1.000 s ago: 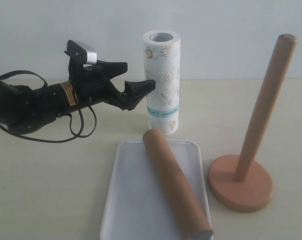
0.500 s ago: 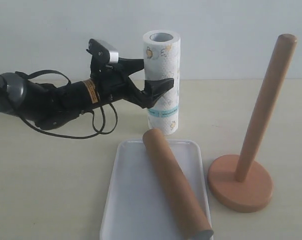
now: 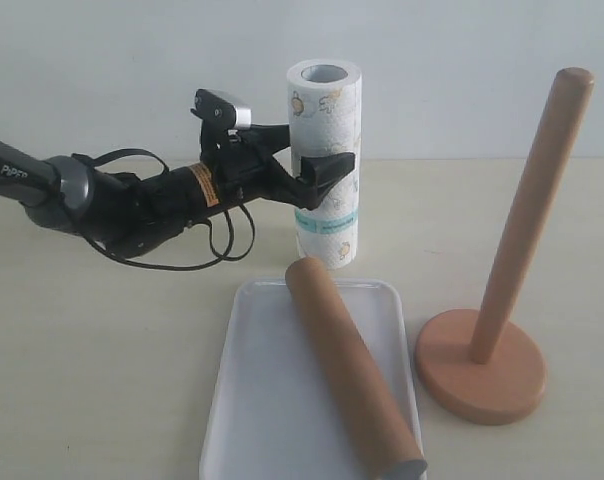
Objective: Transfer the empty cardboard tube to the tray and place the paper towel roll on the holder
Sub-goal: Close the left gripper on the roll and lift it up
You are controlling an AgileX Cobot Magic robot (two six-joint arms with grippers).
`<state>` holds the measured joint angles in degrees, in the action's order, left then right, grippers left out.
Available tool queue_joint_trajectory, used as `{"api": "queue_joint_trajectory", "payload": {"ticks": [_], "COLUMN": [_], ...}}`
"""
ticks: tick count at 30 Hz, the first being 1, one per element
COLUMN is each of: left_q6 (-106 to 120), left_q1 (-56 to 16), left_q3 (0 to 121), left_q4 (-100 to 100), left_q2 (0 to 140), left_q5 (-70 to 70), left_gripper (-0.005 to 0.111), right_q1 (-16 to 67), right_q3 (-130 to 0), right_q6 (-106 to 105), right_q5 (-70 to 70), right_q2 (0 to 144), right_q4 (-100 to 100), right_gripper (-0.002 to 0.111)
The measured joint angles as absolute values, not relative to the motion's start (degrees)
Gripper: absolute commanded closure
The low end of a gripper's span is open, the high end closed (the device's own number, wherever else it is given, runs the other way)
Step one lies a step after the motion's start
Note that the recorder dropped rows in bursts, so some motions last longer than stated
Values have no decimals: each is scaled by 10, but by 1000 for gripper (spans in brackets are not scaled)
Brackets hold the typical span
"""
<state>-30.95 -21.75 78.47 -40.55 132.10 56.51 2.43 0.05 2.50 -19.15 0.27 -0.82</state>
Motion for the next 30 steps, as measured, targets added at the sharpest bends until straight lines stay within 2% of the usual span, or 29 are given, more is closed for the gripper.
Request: {"api": "queue_joint_trajectory", "payload": {"ticks": [4, 6, 8, 15, 23, 30], "left_q6": [-314, -314, -314, -318, -332, -409], "left_q1": [-222, -225, -228, -238, -239, -239], "left_q3": [799, 803, 806, 811, 811, 810], "left_q4": [-405, -405, -405, -399, -430, -487], "left_q2": [1326, 1327, 1327, 1327, 1318, 1244], "left_q5": [545, 535, 527, 500, 510, 500], "left_gripper": [4, 14, 30, 101, 103, 103], "right_q1": [24, 24, 24, 24, 24, 24], "right_q3": [1, 1, 1, 1, 1, 1], "right_q6": [25, 25, 25, 25, 25, 25], "right_q5": [-192, -192, -192, -192, -192, -192], "right_q2": [3, 3, 3, 3, 3, 3], "right_q4": [-8, -8, -8, -8, -8, -8], "right_gripper": [108, 108, 108, 108, 108, 108]}}
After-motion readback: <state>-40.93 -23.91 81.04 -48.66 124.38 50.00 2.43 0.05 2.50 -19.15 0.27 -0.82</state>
